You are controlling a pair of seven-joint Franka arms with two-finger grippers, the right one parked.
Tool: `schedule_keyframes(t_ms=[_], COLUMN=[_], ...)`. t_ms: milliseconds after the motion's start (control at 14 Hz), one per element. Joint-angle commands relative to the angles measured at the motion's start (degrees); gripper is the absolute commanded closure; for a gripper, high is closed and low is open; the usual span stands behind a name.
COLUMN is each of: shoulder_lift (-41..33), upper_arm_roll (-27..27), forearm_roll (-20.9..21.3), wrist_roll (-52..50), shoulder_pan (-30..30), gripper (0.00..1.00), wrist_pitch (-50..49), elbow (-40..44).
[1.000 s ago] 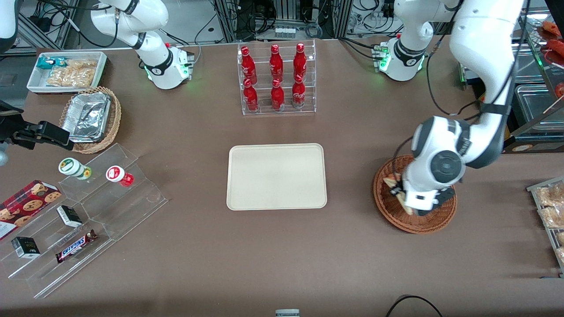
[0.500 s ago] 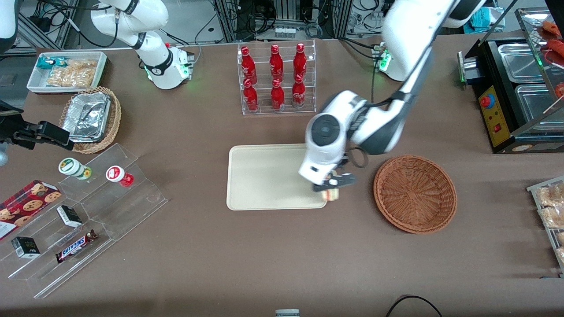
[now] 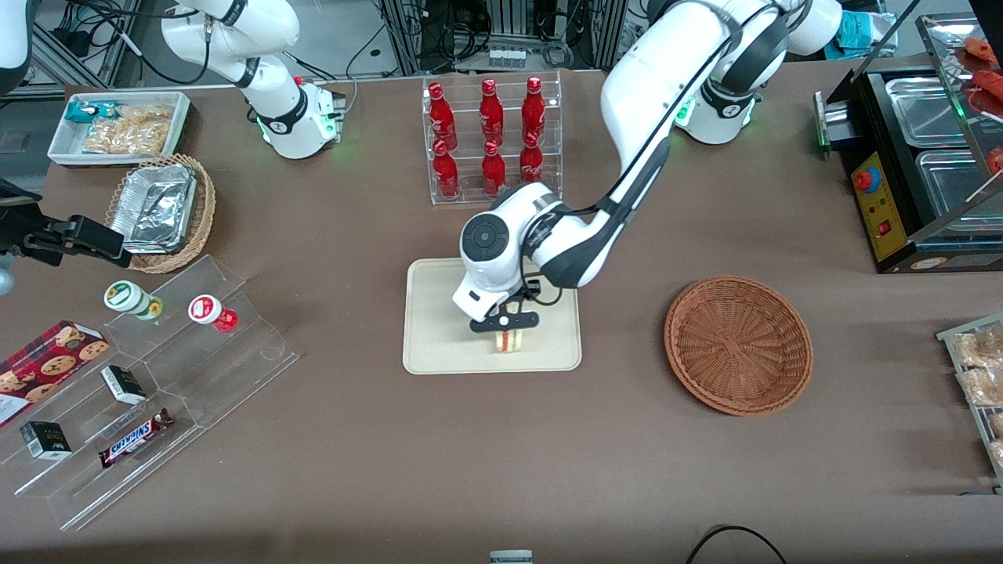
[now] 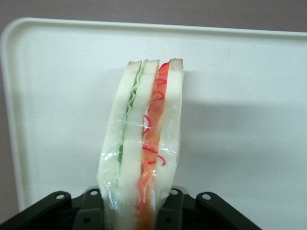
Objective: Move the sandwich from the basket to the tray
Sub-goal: 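Carry the sandwich with the left gripper over the cream tray, then lower the sandwich onto the tray and open the left gripper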
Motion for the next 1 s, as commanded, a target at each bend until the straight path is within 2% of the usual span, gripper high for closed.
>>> schedule_keyframes(t_ms=[0, 143, 214, 286, 357, 571, 929], shoulder_lift=[3.2, 3.9, 3.8, 3.6, 3.0, -1.9, -17.0], upper_arm_roll=[0.4, 0.4, 0.4, 0.5, 0.5, 0.8, 0.8], forearm_roll=[0.5, 0.5, 0.5, 0.5, 0.5, 0.7, 0.5], wrist_roll=[-1.4, -1.5, -1.4, -1.4, -1.4, -0.7, 9.4], shoulder_pan=[-1.4, -2.2, -2.2, -2.1, -2.1, -0.8, 6.7], gripper=[0.66, 0.63, 0.48, 0.12, 0.00, 0.00, 0.00], wrist_pitch=[2.4, 3.0, 2.9, 2.7, 2.3, 0.6, -15.3], elbow=[3.0, 3.0, 3.0, 3.0, 2.9, 1.8, -2.7])
